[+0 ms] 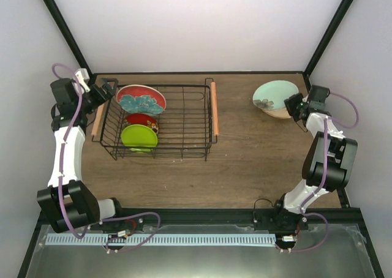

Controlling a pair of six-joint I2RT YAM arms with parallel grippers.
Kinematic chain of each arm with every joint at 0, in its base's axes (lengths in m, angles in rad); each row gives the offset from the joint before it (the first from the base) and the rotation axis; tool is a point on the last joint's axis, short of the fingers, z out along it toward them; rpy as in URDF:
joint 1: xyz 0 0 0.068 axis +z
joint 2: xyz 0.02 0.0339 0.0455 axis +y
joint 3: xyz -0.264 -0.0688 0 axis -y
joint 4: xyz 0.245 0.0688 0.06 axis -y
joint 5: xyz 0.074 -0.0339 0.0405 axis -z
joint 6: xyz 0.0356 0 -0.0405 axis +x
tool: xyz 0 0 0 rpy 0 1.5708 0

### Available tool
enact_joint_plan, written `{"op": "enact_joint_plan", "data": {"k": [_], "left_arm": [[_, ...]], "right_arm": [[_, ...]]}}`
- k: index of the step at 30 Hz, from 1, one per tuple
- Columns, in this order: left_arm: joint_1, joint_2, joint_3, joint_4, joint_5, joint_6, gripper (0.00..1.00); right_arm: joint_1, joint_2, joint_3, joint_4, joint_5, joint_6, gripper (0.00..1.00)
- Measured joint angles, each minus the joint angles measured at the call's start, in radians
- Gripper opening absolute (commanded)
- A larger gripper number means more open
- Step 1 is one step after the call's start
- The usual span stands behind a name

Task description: Unload the plates from the dish rack

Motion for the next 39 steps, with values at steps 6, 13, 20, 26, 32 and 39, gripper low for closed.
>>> {"op": "enact_joint_plan", "data": {"k": [6, 13, 20, 26, 32, 39], "left_arm": [[0.0, 0.0, 0.0, 0.0, 0.0, 0.002, 1.0], [0.0, 0.0, 0.0, 0.0, 0.002, 0.002, 1.0], [0.0, 0.0, 0.0, 0.0, 0.006, 0.002, 1.0], [0.0, 0.0, 0.0, 0.0, 0.008, 0.002, 1.0], [0.0, 0.0, 0.0, 0.0, 0.01, 0.002, 1.0], [0.0, 0.0, 0.0, 0.0, 0.016, 0.003, 1.0]], "right_arm": [[-0.056, 0.0, -0.066, 0.078, -0.006, 0.067, 0.01], [-0.083, 0.031, -0.067, 0.166, -0.014, 0.109, 0.01], [-0.083, 0.144, -0.06, 0.195, -0.04, 0.132, 0.01], [-0.086, 0.182, -0.055, 0.2, -0.045, 0.146, 0.01], [-0.086, 0.216, -0.013, 0.211, -0.05, 0.148, 0.01], [-0.088, 0.261, 0.009, 0.231, -0.058, 0.15, 0.04]]}}
